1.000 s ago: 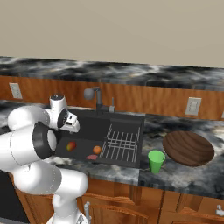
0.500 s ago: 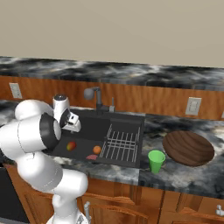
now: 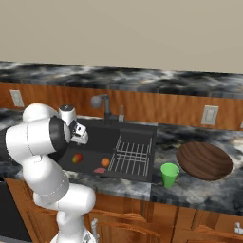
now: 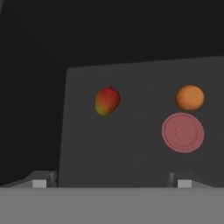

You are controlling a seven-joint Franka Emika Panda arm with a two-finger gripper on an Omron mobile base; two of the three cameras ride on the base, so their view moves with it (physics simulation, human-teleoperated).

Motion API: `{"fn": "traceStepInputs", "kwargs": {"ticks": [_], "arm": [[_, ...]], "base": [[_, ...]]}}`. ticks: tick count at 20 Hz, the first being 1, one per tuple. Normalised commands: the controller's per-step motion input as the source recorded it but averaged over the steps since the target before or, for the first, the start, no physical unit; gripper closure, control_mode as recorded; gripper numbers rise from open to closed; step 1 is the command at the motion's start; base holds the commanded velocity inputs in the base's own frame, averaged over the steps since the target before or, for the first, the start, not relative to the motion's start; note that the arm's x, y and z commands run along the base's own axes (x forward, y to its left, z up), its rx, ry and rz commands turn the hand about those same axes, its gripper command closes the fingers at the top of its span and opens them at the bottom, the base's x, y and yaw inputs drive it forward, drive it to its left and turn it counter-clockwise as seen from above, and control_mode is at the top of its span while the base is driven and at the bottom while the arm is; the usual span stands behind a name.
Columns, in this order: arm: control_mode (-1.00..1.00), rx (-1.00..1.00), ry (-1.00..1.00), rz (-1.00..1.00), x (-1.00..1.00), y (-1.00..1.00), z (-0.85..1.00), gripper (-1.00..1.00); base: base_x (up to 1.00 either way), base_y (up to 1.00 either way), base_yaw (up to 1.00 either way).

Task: Remove the mango and tangerine from the sink. Then move the bowl and cup from the counter to the sink for washing.

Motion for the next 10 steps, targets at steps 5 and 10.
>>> {"fn": "traceStepInputs", "kwargs": {"ticks": [5,10], "arm": [[-1.00,0.00,-0.01,0.00,0.15,0.05,-0.13,-1.00],[-1.00,0.00,-0.02,0.00,0.18,0.06,-0.10,-1.00]], "base": [[0.00,0.00,0.00],[0.00,0.00,0.00]]}}
